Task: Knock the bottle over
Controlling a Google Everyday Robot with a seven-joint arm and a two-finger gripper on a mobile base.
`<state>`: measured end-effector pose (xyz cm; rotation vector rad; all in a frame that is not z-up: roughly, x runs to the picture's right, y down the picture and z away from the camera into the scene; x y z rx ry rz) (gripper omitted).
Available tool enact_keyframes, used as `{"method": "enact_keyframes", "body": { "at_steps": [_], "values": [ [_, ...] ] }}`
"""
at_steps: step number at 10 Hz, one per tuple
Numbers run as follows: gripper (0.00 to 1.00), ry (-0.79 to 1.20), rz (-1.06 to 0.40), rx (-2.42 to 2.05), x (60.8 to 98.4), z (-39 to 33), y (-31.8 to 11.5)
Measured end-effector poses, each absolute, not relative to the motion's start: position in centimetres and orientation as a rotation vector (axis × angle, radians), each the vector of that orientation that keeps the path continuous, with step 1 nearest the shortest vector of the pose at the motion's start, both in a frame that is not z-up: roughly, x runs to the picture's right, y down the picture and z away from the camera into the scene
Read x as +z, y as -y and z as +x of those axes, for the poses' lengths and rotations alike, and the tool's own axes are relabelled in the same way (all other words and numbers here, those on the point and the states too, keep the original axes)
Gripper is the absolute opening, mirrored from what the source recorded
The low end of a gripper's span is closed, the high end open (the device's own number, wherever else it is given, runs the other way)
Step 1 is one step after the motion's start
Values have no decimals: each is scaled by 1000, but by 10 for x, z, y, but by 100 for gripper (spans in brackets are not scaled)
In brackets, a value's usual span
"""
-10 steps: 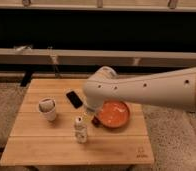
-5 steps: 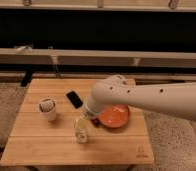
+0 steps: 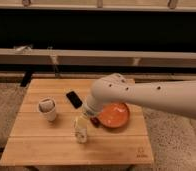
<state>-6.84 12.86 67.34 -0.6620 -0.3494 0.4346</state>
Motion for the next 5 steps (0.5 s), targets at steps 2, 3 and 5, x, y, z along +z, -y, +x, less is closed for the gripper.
{"method": "enact_keyframes", "body": {
  "at_steps": [2,3,5],
  "values": [
    [80,352,-680,417,675,-68,-129],
    [80,351,-695,406,674,-67,-129],
    [80,346,-738,378,670,-70,-133]
  ]
}}
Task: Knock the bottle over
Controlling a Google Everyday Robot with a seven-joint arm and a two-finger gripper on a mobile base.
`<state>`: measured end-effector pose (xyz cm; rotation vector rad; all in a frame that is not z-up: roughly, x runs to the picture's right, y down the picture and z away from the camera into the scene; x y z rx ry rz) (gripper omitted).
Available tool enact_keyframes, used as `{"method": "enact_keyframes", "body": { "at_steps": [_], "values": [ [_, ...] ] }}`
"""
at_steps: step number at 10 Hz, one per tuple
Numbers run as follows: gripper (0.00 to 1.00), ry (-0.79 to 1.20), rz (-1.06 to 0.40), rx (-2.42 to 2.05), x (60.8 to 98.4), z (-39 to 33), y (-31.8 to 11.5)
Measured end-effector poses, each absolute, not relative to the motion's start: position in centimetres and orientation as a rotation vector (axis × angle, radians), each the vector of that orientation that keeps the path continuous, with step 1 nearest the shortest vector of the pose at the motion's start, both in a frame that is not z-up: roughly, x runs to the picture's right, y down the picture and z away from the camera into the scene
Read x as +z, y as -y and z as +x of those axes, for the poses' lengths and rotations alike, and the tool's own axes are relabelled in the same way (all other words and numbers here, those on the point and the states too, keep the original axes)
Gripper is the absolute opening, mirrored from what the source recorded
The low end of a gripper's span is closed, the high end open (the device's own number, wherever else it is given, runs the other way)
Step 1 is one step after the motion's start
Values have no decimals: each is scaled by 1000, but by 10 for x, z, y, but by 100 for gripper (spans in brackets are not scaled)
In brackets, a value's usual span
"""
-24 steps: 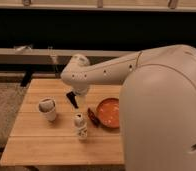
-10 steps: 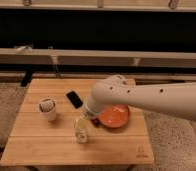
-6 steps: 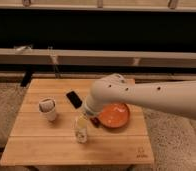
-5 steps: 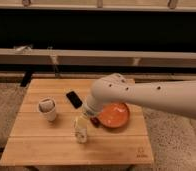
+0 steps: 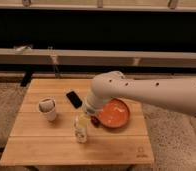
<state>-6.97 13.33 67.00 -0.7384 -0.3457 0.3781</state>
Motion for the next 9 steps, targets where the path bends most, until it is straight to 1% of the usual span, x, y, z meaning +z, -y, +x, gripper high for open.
{"method": "enact_keyframes", "body": {
  "at_steps": [5,9],
  "values": [
    [80,310,-814,338,654,-76,-157],
    [80,324,-858,311,634,-90,-177]
  ]
}}
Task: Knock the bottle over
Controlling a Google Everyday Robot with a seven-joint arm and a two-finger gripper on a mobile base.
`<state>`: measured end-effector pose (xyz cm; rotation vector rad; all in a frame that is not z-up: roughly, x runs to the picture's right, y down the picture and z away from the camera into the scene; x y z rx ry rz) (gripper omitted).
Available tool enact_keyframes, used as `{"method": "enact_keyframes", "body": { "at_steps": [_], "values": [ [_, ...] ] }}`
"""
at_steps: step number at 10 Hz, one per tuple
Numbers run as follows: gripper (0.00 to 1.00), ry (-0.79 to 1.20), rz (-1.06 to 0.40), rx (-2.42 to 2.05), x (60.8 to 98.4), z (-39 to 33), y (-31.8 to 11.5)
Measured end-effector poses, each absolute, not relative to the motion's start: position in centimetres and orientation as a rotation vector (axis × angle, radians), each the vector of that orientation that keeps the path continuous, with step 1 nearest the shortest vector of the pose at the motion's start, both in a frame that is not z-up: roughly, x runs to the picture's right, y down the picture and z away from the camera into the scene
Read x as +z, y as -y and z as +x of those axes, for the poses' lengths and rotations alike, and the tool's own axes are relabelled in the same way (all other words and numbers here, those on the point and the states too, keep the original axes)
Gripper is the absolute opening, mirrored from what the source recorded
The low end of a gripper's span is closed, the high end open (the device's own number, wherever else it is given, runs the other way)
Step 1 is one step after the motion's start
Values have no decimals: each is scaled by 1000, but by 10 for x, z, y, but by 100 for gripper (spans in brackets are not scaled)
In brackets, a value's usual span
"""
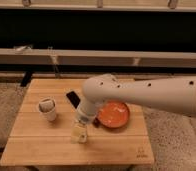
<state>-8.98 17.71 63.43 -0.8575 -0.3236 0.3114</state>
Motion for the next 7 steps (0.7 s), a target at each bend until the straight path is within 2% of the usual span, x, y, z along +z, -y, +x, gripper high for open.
{"method": "enact_keyframes", "body": {
  "at_steps": [7],
  "values": [
    [80,396,-920,270,598,-107,-204]
  ]
}}
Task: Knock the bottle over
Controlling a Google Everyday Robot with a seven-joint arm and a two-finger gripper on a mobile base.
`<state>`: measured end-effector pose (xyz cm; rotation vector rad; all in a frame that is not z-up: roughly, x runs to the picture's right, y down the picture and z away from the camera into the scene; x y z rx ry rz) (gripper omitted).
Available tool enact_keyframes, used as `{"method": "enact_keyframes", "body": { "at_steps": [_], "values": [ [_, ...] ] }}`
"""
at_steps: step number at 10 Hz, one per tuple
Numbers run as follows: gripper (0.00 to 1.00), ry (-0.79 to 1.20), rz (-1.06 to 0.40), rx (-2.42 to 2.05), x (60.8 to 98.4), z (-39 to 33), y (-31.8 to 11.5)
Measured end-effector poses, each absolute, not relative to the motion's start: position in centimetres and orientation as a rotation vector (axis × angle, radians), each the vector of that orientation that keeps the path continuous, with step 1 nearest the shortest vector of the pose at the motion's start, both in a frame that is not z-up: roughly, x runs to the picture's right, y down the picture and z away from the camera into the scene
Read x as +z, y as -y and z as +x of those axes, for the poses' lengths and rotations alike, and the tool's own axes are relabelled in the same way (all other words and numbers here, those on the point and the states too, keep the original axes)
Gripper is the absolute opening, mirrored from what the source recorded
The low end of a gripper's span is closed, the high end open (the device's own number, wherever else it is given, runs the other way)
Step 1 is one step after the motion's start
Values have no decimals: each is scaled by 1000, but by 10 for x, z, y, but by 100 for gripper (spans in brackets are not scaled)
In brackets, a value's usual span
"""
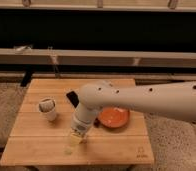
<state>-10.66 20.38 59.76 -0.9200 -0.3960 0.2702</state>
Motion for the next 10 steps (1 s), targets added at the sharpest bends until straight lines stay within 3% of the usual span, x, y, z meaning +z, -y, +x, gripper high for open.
{"method": "enact_keyframes", "body": {
  "at_steps": [10],
  "values": [
    [80,432,-911,294,593,-104,-204]
  ]
}}
